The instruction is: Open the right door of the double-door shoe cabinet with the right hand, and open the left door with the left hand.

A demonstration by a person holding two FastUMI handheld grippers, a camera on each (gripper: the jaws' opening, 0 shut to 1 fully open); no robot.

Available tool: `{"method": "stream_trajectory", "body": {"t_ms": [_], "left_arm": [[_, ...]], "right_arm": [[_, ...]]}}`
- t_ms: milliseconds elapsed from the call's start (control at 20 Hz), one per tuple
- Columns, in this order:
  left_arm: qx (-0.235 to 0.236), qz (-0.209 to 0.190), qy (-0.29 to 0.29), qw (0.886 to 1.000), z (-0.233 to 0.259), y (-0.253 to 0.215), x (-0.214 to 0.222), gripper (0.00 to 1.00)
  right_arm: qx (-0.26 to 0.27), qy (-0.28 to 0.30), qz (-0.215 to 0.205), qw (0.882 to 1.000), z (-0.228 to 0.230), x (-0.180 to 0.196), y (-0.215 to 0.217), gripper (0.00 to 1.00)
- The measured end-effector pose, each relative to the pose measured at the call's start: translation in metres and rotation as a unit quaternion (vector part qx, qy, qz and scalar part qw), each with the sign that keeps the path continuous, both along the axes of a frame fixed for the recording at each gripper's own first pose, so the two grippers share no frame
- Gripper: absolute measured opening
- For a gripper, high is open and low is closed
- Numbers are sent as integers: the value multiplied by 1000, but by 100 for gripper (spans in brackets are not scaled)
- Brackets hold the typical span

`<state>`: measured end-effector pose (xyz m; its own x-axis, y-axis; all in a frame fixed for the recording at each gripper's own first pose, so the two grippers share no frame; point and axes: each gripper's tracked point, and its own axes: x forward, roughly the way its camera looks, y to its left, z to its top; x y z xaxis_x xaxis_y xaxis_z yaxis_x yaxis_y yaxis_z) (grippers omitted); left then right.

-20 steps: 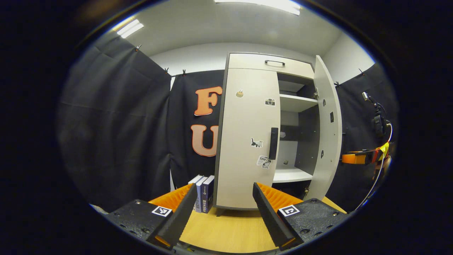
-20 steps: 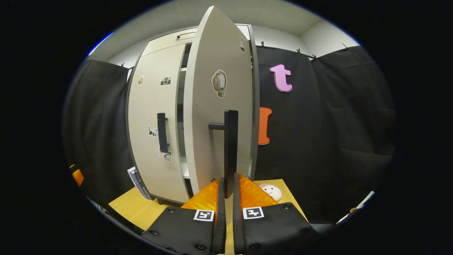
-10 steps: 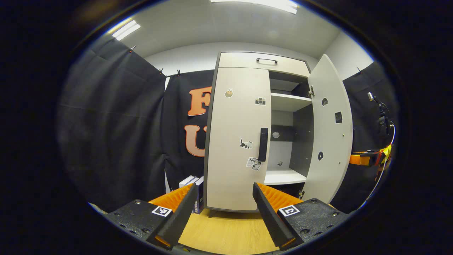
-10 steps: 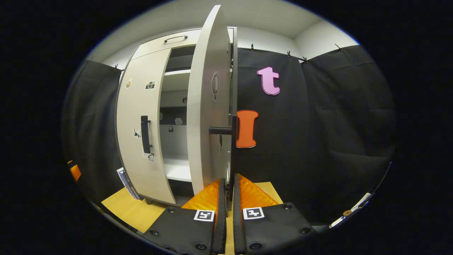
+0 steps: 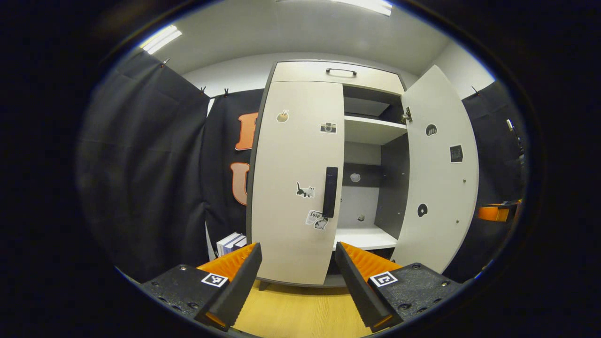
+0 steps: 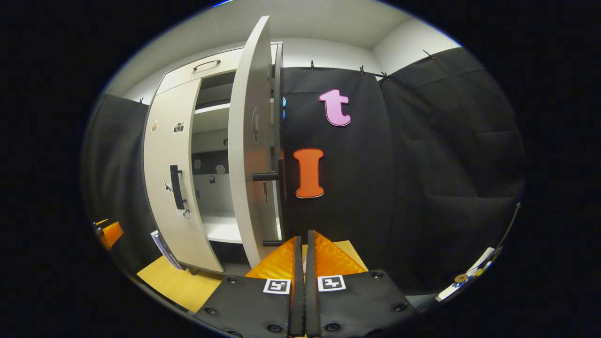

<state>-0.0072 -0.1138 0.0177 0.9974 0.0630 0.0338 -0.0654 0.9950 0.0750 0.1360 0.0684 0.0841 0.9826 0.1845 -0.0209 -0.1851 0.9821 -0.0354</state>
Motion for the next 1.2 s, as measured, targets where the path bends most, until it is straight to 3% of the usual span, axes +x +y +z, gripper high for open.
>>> {"method": "stream_trajectory", "body": {"t_ms": [350,400,450,550,600,700,950,1000,1050,1200], "left_arm": [[-8,-14,9,1000,-2,-24,70,94],[-12,-15,8,1000,-1,-27,81,94],[-14,-17,10,1000,-2,-30,91,94],[-12,-18,12,1000,-1,-33,112,94],[-11,-17,11,1000,0,-33,122,94],[-10,-12,6,1000,4,-33,140,95],[-6,-23,7,1000,6,-34,181,92],[-5,-25,6,1000,8,-33,188,94],[-3,-26,6,1000,8,-33,197,94],[4,-28,15,999,3,-32,215,95]], "right_arm": [[13,-4,-9,1000,4,4,-11,9],[17,-4,-9,1000,3,4,-11,13],[18,-5,-10,1000,5,6,-14,25],[18,-7,-15,1000,4,8,-18,26],[19,-8,-17,1000,5,6,-20,34],[18,-10,-17,1000,6,10,-22,33],[23,-18,-22,999,12,16,-28,97],[26,-20,-27,999,12,16,-31,92],[28,-23,-32,999,14,18,-35,99],[28,-28,-46,998,15,21,-41,99]]}}
